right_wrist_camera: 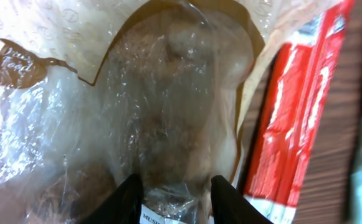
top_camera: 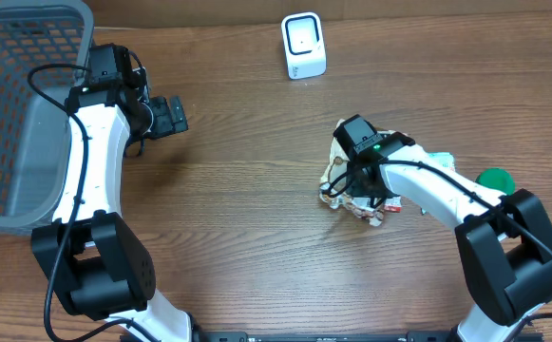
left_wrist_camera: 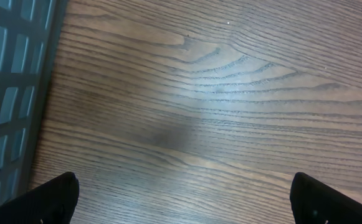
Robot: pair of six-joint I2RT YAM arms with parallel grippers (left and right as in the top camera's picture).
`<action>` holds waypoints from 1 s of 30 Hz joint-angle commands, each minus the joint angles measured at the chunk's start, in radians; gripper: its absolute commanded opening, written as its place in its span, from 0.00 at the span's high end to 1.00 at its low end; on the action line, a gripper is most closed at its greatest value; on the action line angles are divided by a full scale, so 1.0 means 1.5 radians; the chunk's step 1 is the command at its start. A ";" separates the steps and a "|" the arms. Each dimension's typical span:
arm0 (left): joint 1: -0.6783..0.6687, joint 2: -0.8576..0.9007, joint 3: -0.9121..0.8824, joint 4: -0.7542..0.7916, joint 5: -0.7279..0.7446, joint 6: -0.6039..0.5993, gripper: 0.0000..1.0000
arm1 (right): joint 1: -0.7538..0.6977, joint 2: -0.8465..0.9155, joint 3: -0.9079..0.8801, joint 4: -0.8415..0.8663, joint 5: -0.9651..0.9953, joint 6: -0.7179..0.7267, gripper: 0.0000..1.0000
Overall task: Scan the item barcode
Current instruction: 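Open the right gripper and release the bag onto the pile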
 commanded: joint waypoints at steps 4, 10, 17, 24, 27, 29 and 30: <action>-0.004 0.002 0.014 0.001 -0.002 0.012 0.00 | -0.038 0.001 -0.007 -0.011 0.041 -0.117 0.60; -0.004 0.002 0.014 0.001 -0.002 0.012 0.00 | -0.070 0.001 -0.007 -0.016 0.056 -0.195 0.59; -0.004 0.002 0.014 0.001 -0.002 0.012 0.01 | -0.071 -0.002 0.028 -0.047 0.007 -0.194 0.54; -0.003 0.002 0.014 0.001 -0.002 0.012 0.00 | -0.072 -0.007 0.131 -0.120 -0.020 -0.191 0.23; -0.002 0.002 0.014 0.001 -0.002 0.012 0.00 | -0.072 -0.007 0.140 -0.110 -0.020 -0.191 0.00; -0.002 0.002 0.014 0.001 -0.002 0.012 0.00 | -0.072 -0.007 0.140 -0.110 -0.020 -0.192 0.00; -0.003 0.002 0.014 0.001 -0.002 0.012 0.00 | -0.072 -0.007 0.140 -0.109 -0.020 -0.192 0.00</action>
